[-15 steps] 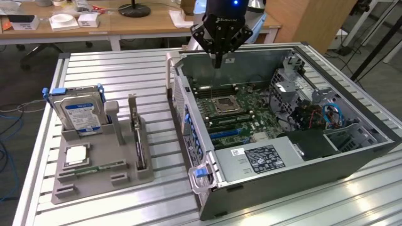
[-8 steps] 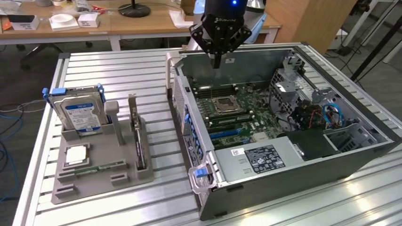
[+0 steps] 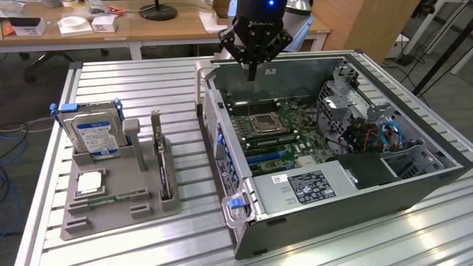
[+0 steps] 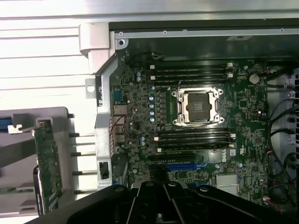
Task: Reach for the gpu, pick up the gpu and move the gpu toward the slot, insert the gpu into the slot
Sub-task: 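Reach for the gpu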
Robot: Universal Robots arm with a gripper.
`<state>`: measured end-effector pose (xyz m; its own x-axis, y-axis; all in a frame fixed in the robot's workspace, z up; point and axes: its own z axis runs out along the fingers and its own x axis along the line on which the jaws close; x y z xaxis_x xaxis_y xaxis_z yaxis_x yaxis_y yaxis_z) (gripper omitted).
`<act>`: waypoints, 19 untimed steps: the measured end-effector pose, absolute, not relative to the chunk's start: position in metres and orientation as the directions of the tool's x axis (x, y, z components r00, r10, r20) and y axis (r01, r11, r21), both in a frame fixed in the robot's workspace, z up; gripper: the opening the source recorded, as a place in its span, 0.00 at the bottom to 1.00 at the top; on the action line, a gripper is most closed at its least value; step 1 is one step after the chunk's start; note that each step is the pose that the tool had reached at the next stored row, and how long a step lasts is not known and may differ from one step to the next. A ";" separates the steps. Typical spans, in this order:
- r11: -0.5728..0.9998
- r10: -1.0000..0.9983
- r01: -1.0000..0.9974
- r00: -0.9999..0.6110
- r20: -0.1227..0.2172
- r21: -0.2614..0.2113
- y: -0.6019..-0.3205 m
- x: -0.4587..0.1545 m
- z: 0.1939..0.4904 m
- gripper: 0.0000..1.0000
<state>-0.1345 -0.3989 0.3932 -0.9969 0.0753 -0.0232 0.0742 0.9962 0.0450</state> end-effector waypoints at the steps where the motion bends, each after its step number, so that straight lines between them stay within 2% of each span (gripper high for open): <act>1: 0.996 0.075 0.074 -0.997 -0.023 0.045 -0.399 -0.136 0.393 0.11; 19: 0.996 0.075 0.074 -0.997 -0.023 0.045 -0.400 -0.156 0.393 0.11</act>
